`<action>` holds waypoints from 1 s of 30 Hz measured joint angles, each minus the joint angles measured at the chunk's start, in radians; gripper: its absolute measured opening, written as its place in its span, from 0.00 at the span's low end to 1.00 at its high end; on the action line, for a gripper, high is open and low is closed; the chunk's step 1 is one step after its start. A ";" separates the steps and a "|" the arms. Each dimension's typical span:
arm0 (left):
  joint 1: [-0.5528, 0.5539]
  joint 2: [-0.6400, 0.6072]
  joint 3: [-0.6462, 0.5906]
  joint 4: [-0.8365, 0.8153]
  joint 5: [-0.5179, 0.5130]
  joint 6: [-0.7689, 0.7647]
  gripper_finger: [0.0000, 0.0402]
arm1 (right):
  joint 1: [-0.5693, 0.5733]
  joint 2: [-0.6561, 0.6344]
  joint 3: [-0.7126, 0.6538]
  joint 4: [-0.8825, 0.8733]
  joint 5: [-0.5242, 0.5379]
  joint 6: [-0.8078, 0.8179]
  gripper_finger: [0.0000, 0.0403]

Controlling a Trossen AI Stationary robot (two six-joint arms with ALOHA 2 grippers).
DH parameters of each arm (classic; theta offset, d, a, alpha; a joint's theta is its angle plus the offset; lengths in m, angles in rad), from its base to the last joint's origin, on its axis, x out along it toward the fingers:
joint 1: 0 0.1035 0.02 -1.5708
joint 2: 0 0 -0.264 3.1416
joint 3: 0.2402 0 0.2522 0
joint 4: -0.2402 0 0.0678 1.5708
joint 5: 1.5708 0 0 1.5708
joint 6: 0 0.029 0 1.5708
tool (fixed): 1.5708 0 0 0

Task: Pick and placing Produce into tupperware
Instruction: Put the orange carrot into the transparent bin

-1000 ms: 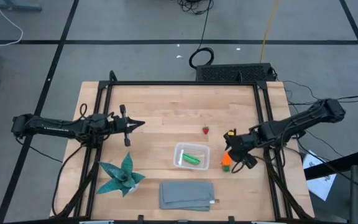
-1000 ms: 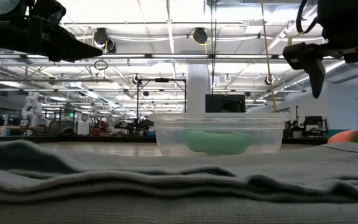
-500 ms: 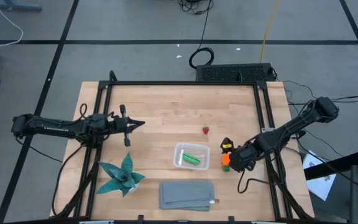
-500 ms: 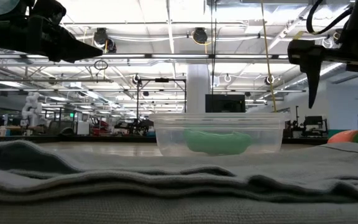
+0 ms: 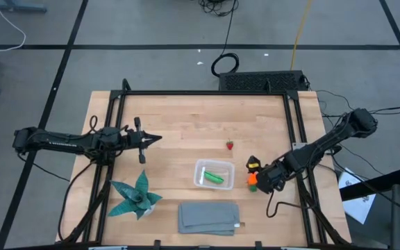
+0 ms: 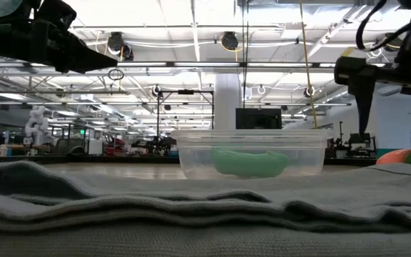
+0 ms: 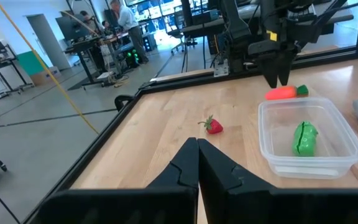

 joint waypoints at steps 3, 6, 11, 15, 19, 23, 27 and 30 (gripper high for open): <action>0.000 0.000 0.000 0.000 0.000 0.000 0.00 | 0.005 0.000 -0.018 0.036 0.000 -0.011 0.81; 0.000 0.000 0.000 0.000 0.000 0.001 0.00 | 0.013 0.000 -0.031 0.089 0.000 -0.056 0.81; 0.000 0.000 0.000 -0.001 0.000 0.004 0.00 | 0.014 0.000 -0.031 0.128 0.005 -0.076 0.81; 0.000 0.000 0.000 -0.002 0.000 0.004 0.00 | 0.014 0.000 -0.031 0.129 0.005 -0.089 0.81; 0.000 0.000 0.000 -0.002 0.000 0.004 0.00 | 0.006 0.000 -0.062 0.180 -0.002 -0.088 0.81; 0.000 0.000 0.000 -0.003 0.000 0.004 0.00 | 0.004 0.000 -0.112 0.271 -0.002 -0.064 0.81; 0.000 0.000 0.000 -0.003 0.000 0.003 0.00 | 0.004 0.000 -0.133 0.317 -0.001 -0.015 0.81; 0.000 0.000 0.000 -0.003 0.000 0.004 0.00 | 0.004 0.000 -0.133 0.321 -0.001 0.015 0.81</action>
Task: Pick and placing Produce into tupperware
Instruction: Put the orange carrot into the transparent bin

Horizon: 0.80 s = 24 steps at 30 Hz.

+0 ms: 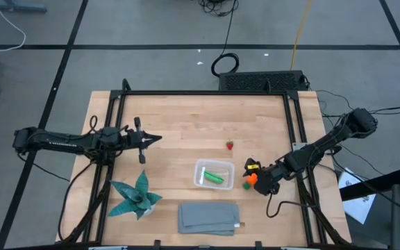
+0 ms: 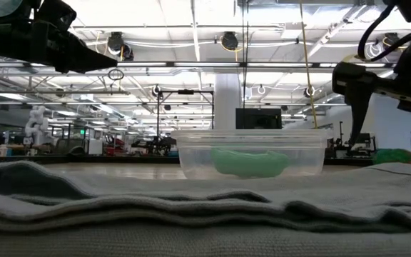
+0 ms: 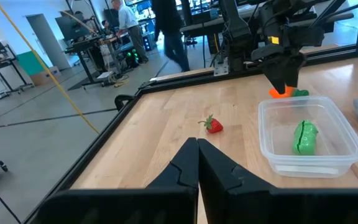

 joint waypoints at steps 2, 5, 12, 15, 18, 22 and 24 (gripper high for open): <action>0.000 0.000 0.000 0.000 0.000 0.000 0.00 | 0.000 0.000 0.000 0.000 0.000 0.018 0.81; 0.000 0.000 0.000 0.000 0.000 0.000 0.00 | -0.003 0.000 0.000 0.008 -0.013 0.048 0.81; 0.000 0.000 0.000 0.000 0.000 -0.001 0.00 | -0.058 0.057 0.000 0.057 -0.119 0.079 0.81; 0.000 0.000 0.000 -0.001 0.000 -0.002 0.00 | -0.073 0.075 -0.001 0.054 -0.137 0.116 0.81; 0.000 0.000 0.000 -0.001 0.000 -0.003 0.00 | -0.092 0.091 -0.001 0.055 -0.185 0.149 0.81; 0.000 0.000 0.000 -0.001 0.000 0.000 0.00 | -0.103 0.097 0.000 0.056 -0.212 0.169 0.81; 0.000 0.000 0.000 -0.001 0.000 0.001 0.00 | -0.108 0.097 0.000 0.054 -0.233 0.179 0.80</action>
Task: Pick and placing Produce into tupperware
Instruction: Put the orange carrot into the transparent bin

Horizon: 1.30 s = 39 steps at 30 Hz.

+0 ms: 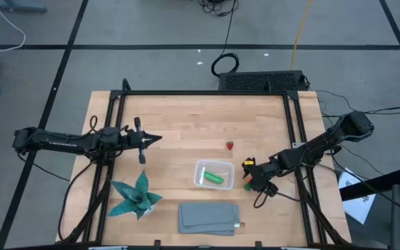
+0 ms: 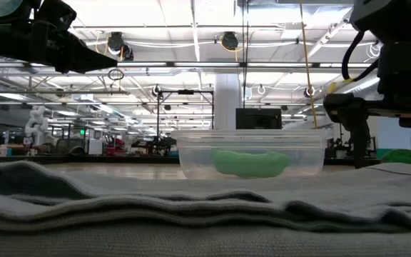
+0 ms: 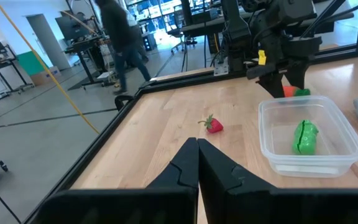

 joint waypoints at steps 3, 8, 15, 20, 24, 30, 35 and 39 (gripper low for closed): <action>0.000 0.000 0.000 0.000 0.000 0.000 0.00 | -0.010 0.001 0.000 -0.011 -0.016 0.038 0.77; 0.000 0.000 0.000 0.000 0.000 0.000 0.00 | -0.022 0.001 0.000 -0.020 -0.042 0.059 0.69; 0.000 0.000 0.000 0.000 0.000 0.000 0.00 | -0.022 0.001 0.000 -0.018 -0.040 0.066 0.58; 0.000 0.000 0.000 0.000 0.000 0.000 0.00 | -0.022 0.001 0.000 -0.016 -0.028 0.066 0.51; 0.000 0.000 0.000 0.000 0.000 0.000 0.00 | -0.022 0.001 0.000 -0.016 -0.028 0.066 0.45; 0.000 0.000 0.000 0.000 0.000 0.000 0.00 | -0.022 0.001 0.000 -0.013 -0.025 0.066 0.43; 0.000 0.000 0.000 0.000 0.000 0.000 0.00 | -0.022 -0.014 0.016 -0.017 -0.008 0.074 0.46; 0.000 0.000 0.000 0.000 0.000 0.000 0.00 | -0.023 -0.038 0.049 -0.055 0.002 0.071 0.44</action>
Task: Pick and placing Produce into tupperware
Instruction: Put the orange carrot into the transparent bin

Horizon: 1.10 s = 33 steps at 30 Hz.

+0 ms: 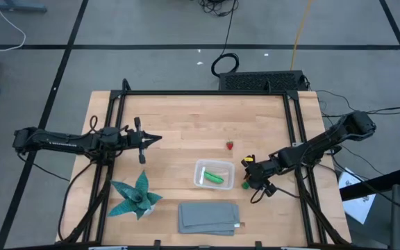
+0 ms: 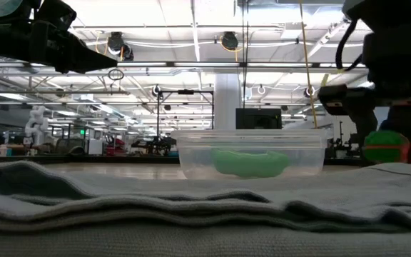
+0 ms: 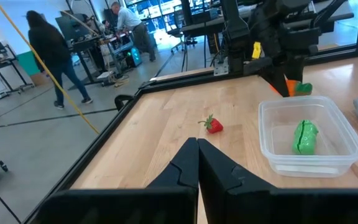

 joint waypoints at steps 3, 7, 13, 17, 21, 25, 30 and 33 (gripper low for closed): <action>0.000 0.000 0.000 0.000 0.000 0.000 0.00 | 0.000 -0.010 0.036 -0.051 0.000 0.001 0.43; 0.000 0.000 0.000 0.000 0.000 0.000 0.00 | -0.006 -0.013 0.087 -0.091 -0.001 0.054 0.44; 0.000 0.000 0.000 0.000 0.000 0.000 0.00 | -0.019 -0.015 0.176 -0.154 -0.005 0.092 0.45; 0.000 0.000 0.000 0.001 0.001 0.000 0.00 | -0.031 -0.020 0.248 -0.214 -0.007 0.099 0.44; 0.000 0.000 0.000 0.006 0.001 -0.004 0.00 | -0.058 -0.031 0.282 -0.196 -0.008 0.170 0.44; 0.000 0.000 0.000 0.006 0.001 -0.004 0.00 | -0.099 -0.045 0.283 -0.168 -0.008 0.282 0.44; 0.000 0.000 0.000 0.007 0.002 -0.004 0.00 | -0.145 -0.045 0.282 -0.108 -0.009 0.415 0.44; 0.000 0.000 0.000 0.007 0.002 -0.004 0.00 | -0.171 -0.046 0.283 -0.037 -0.018 0.481 0.44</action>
